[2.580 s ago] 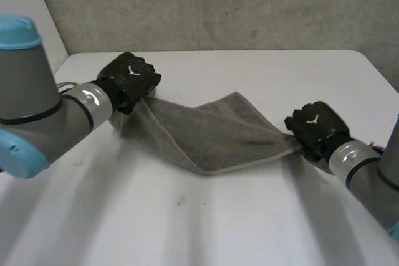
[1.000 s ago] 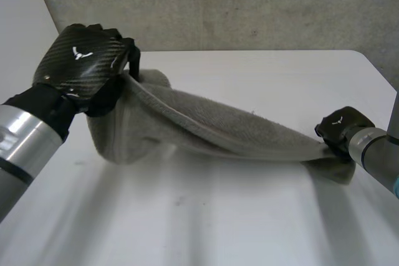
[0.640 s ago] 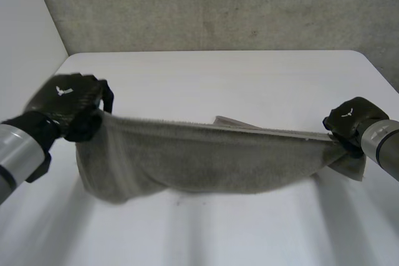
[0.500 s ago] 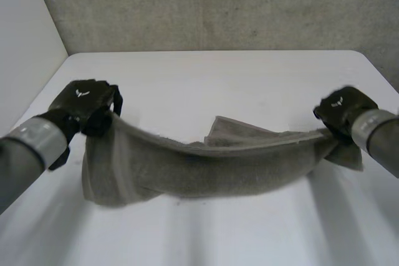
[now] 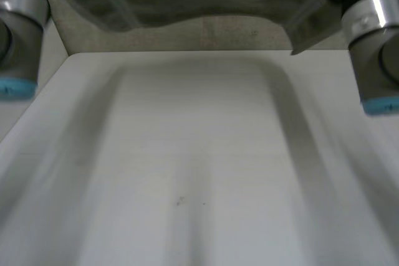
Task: Fold the laundry
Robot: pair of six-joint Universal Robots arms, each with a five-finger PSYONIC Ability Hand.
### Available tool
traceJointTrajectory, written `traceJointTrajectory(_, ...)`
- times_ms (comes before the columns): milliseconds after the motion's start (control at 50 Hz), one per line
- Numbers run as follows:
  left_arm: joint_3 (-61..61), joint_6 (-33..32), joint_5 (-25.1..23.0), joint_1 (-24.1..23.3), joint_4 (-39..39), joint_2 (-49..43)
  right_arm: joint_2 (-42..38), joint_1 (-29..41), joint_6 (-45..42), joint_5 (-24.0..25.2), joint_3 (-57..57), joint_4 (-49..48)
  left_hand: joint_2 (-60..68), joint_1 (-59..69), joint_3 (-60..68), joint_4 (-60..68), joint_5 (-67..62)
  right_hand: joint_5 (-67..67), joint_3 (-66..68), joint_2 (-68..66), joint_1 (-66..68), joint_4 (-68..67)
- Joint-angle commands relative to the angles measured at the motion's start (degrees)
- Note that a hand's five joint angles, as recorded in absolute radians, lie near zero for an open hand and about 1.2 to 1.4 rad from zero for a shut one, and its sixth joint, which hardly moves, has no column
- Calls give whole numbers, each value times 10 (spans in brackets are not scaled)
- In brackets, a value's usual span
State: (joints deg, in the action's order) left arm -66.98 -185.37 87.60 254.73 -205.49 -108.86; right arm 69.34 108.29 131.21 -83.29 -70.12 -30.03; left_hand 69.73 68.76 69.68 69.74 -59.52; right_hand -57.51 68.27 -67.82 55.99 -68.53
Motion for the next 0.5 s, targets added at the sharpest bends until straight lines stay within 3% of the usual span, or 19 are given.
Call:
traceJointTrajectory(20, -208, 1, -5, 4, -29, -6, -12, -8, 21, 86, -140, 55, 103, 112, 103, 103, -105, -125, 117, -122, 240, -115)
traceJointTrajectory(180, -320, -3, -4, 9, -71, -50, -77, -20, 73, 139, -236, 60, 103, 112, 103, 103, -105, -125, 117, -122, 240, -115)
traceJointTrajectory(280, -340, -3, -4, 22, -71, -49, -96, -37, 120, 136, -241, 62, 103, 112, 103, 103, -105, -125, 117, -122, 240, -115)
traceJointTrajectory(300, -346, -2, -5, 30, -72, -44, -97, -47, 151, 134, -241, 64, 103, 112, 103, 103, -105, -84, 76, -81, 199, -74)
traceJointTrajectory(320, -346, -2, -5, 31, -72, -44, -95, -56, 207, 126, -241, 69, 103, 112, 103, 103, -105, 113, -121, 116, 2, 123)
traceJointTrajectory(340, -349, -2, -5, 37, -71, -41, -95, -56, 208, 126, -241, 69, 103, 112, 103, 103, -105, 115, -123, 118, 0, 125)
traceJointTrajectory(360, -351, -2, -5, 45, -70, -36, -92, -64, 258, 111, -239, 74, 103, 112, 103, 103, -105, 242, -249, 245, -126, 252)
traceJointTrajectory(380, -351, -2, -5, 45, -70, -36, -92, -64, 259, 111, -239, 74, 103, 112, 103, 103, -105, 243, -251, 246, -128, 253)
traceJointTrajectory(420, -356, -2, -5, 52, -69, -18, -86, -79, 361, 64, -234, 88, 103, 112, 103, 103, -105, 360, -368, 363, -245, 371)
traceJointTrajectory(500, -361, -1, -5, 53, -69, -10, -83, -90, 446, 24, -234, 103, 103, 112, 103, 103, -105, 366, -373, 369, -250, 376)
